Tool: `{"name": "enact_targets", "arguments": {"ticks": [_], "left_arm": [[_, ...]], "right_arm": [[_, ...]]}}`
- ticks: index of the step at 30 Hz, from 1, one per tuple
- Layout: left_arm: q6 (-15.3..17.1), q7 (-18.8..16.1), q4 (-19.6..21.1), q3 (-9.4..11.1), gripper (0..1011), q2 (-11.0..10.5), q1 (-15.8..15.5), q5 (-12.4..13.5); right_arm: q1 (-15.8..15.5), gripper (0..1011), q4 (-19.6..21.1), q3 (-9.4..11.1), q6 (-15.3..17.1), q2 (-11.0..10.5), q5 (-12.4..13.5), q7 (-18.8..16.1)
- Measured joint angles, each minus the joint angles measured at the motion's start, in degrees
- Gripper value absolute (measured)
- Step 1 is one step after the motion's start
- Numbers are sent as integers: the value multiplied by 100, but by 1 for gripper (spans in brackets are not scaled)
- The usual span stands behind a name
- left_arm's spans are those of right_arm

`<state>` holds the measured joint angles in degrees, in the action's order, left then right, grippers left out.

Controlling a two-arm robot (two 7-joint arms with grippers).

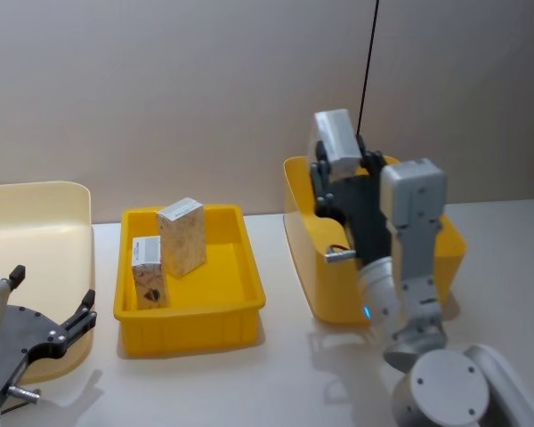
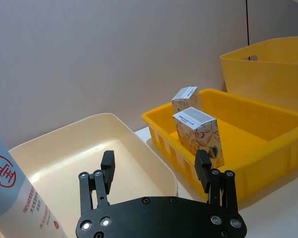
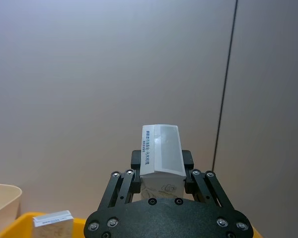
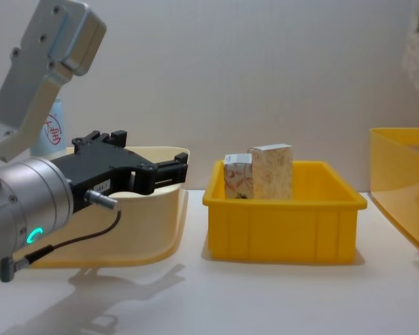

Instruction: Bimanual collaborative sorting of washing and personal care products

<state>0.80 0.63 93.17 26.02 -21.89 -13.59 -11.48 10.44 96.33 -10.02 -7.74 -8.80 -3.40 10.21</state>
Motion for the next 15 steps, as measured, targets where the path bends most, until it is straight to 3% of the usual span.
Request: {"name": "enact_targets", "arguments": {"ticks": [15], "left_arm": [[0, 0, 0, 0, 1003, 0, 0, 0]], "right_arm": [[-555, 450, 459, 324, 211, -39, -5, 122]]}}
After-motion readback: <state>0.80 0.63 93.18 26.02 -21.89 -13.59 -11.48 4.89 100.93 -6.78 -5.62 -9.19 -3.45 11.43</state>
